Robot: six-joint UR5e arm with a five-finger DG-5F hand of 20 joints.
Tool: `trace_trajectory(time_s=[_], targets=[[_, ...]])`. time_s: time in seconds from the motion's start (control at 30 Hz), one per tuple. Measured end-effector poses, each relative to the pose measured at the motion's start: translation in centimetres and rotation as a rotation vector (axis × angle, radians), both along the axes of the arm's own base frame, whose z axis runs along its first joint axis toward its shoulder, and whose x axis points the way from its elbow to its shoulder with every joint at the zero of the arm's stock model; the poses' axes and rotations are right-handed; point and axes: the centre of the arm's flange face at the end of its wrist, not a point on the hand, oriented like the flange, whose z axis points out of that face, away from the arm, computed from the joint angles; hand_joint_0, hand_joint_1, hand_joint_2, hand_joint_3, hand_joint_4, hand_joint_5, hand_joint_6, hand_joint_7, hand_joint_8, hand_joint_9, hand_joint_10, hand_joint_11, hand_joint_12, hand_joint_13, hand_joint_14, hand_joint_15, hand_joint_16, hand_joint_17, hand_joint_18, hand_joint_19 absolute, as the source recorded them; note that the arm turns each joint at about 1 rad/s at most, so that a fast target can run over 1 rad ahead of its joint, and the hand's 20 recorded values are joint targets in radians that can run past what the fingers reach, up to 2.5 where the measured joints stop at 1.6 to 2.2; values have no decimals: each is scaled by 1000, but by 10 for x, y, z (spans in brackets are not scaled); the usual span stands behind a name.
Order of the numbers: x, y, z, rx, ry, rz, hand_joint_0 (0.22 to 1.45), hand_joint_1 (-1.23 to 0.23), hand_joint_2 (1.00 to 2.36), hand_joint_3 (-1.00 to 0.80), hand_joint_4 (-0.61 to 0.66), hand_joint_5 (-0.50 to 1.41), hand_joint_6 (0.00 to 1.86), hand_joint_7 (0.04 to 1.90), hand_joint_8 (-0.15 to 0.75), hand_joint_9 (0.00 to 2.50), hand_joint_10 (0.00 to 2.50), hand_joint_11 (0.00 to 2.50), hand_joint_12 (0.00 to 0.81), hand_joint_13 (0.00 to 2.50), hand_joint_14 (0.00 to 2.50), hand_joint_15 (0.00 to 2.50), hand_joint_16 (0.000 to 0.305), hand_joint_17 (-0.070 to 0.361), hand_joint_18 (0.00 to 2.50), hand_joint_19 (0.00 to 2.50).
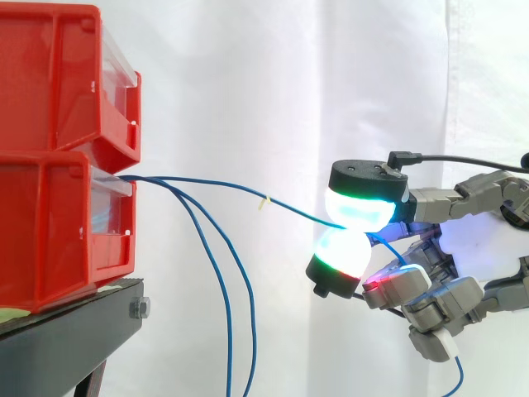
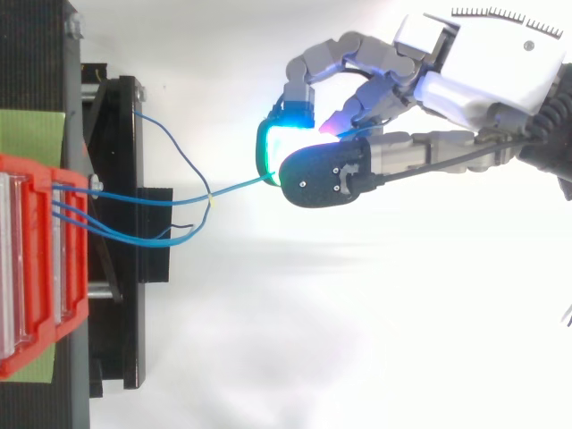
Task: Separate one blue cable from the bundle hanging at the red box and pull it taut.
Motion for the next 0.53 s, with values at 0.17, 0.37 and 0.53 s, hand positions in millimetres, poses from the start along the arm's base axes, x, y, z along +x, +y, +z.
trace_trajectory(time_s=[0.17,0.37,0.53], targets=[[0,0,0,0,0,0,748,-774,1015,-325,-285,-203,941,1275,179,985,260,1664,303,867,1071,1461,39,88,759,1236],[0,0,0,0,0,-1,747,-774,1015,-322,-286,-203,941,1274,179,985,260,1667,303,868,1069,1462,39,89,761,1227],[0,0,0,0,0,0,747,-774,1015,-323,-284,-203,942,1271,179,984,259,1679,303,867,1068,1473,39,88,761,1227]])
